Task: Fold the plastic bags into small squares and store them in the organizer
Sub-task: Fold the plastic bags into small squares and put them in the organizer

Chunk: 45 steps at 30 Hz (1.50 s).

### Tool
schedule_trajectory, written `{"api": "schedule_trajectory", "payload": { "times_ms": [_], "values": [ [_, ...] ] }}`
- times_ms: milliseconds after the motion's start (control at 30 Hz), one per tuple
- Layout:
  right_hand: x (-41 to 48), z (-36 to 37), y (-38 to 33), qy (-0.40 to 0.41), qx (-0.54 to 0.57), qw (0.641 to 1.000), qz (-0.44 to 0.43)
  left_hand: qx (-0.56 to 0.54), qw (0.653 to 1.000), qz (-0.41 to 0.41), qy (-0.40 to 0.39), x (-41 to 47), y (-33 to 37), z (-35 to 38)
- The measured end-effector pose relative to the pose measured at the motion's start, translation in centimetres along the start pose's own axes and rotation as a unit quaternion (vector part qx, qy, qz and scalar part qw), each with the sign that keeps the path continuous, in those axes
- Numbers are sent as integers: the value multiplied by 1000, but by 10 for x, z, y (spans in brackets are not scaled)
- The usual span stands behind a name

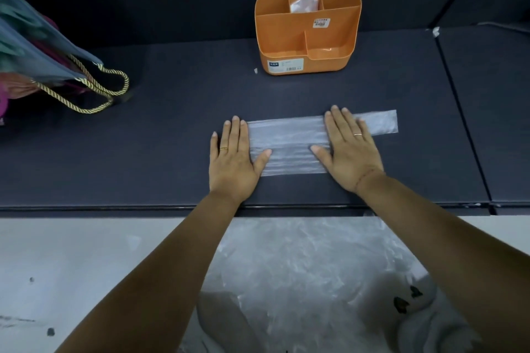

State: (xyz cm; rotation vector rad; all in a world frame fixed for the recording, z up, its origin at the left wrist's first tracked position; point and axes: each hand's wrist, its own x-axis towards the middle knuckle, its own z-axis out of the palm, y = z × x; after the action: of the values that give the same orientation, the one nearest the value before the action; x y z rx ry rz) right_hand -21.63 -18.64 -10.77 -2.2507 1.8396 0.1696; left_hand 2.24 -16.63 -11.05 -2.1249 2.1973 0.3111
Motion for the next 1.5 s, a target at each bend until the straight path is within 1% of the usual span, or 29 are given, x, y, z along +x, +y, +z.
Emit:
{"api": "schedule_trajectory", "payload": {
  "times_ms": [100, 200, 267, 300, 400, 467, 533, 600, 667, 700, 800, 833, 867, 900, 967, 1000, 1067, 1133, 1167, 1200, 1300, 1367, 1400, 1433, 1467, 1500],
  "values": [
    [-5, -3, 24, 5, 20, 999, 26, 11, 1000, -13, -8, -4, -9, -4],
    [-17, -11, 27, 65, 69, 995, 15, 6, 1000, -2, 7, -8, -13, -7],
    [-30, -19, 21, 112, 129, 985, -8, -1, 998, 47, 35, -14, -9, -8],
    [-36, -21, 18, 120, 155, 981, -13, -9, 996, 80, 44, -18, -4, -8],
    [-46, -14, 17, 106, 199, 974, 4, -41, 986, 156, 34, -31, 17, -6],
    [-47, -7, 18, 113, 237, 964, 27, -62, 983, 173, 24, -34, 29, -3],
    [-43, -6, 17, 126, 259, 957, 40, -77, 983, 169, 16, -33, 37, -2],
    [-37, -7, 15, 112, 249, 961, 45, -96, 983, 157, 17, -32, 44, 0],
    [-34, -10, 14, 69, 249, 965, 44, -104, 983, 146, 30, -31, 49, 0],
    [-33, -15, 15, 47, 274, 959, 44, -108, 984, 140, 39, -30, 50, 1],
    [-36, -32, 23, -17, 397, 916, 49, -117, 983, 124, 65, -26, 52, 4],
    [-39, -38, 25, -38, 402, 914, 44, -114, 982, 127, 75, -25, 51, 5],
    [-41, -43, 28, -56, 387, 919, 37, -107, 981, 137, 86, -24, 51, 5],
    [-43, -47, 31, -63, 353, 933, 31, -98, 978, 153, 102, -25, 50, 5],
    [-49, -56, 28, -36, 231, 972, 22, -96, 969, 179, 143, -29, 50, 7],
    [-53, -61, 21, -12, 169, 985, 12, -95, 965, 186, 162, -32, 50, 8],
    [-62, -63, 1, 28, 81, 995, -50, -89, 960, 195, 180, -40, 55, 6],
    [-68, -54, -21, 20, 23, 992, -120, -89, 959, 195, 183, -49, 60, 6],
    [-69, -43, -29, 19, 9, 990, -139, -89, 961, 191, 179, -53, 63, 6],
    [-70, -34, -34, 31, 17, 990, -140, -88, 962, 188, 176, -56, 64, 7],
    [-71, -14, -29, 110, 116, 981, -114, -100, 962, 189, 173, -60, 62, 6],
    [-73, -11, -17, 133, 183, 970, -89, -112, 958, 194, 178, -63, 50, 5],
    [-73, -13, -10, 134, 221, 963, -72, -133, 955, 189, 185, -65, 42, 5],
    [-73, -18, -2, 122, 258, 957, -47, -176, 952, 171, 185, -67, 33, 2],
    [-73, -22, 5, 100, 289, 952, -20, -233, 947, 139, 174, -70, 25, -1],
    [-71, -26, 12, 72, 323, 944, 6, -293, 941, 91, 143, -72, 17, -7]
  ]
}}
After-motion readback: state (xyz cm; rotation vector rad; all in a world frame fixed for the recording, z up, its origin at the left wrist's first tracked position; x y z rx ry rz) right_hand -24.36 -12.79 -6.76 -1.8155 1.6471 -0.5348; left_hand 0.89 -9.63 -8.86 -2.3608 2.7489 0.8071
